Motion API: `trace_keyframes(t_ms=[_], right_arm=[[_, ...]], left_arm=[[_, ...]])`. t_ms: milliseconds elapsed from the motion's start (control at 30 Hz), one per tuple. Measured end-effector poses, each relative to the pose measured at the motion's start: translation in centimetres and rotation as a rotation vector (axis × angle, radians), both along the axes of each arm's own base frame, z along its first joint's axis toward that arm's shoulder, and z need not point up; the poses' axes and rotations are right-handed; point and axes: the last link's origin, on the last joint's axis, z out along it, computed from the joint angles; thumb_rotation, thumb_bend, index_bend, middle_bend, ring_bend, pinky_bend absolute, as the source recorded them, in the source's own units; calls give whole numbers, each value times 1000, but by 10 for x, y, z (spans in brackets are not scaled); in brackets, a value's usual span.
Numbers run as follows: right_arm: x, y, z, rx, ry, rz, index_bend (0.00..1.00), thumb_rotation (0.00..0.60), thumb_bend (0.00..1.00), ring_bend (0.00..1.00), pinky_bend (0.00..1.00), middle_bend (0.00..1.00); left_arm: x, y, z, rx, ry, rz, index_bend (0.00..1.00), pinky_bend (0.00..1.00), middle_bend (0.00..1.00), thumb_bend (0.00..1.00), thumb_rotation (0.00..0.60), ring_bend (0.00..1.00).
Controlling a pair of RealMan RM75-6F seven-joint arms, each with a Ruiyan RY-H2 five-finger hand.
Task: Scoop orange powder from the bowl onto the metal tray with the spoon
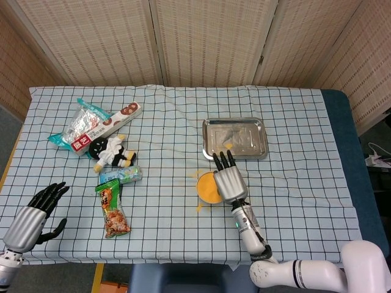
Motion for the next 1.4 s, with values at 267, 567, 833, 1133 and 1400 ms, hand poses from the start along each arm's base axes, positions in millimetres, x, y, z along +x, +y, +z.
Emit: trace_keyframes(t_ms=[267, 567, 833, 1133, 1400], right_arm=[[7, -10, -17, 9, 18, 7, 538, 600, 325, 0, 0, 54], [9, -6, -21, 24, -2, 16, 504, 600, 324, 0, 0, 53], [0, 1, -4, 18, -1, 23, 442, 600, 324, 0, 0, 53], [-5, -3, 5, 18, -44, 20, 326, 600, 324, 0, 0, 52], [-20, -17, 15, 38, -87, 17, 325, 600, 325, 0, 0, 52]], left_arm=[[-1, 2, 1, 5, -3, 8, 0, 146, 0, 437, 600, 0], [-2, 2, 3, 9, -11, 7, 0, 145, 0, 437, 600, 0], [-1, 2, 1, 8, -3, 2, 0, 146, 0, 438, 600, 0], [-1, 2, 0, 12, 4, 5, 0, 145, 0, 437, 600, 0], [-2, 4, -3, 8, 16, 15, 0, 146, 0, 438, 600, 0]])
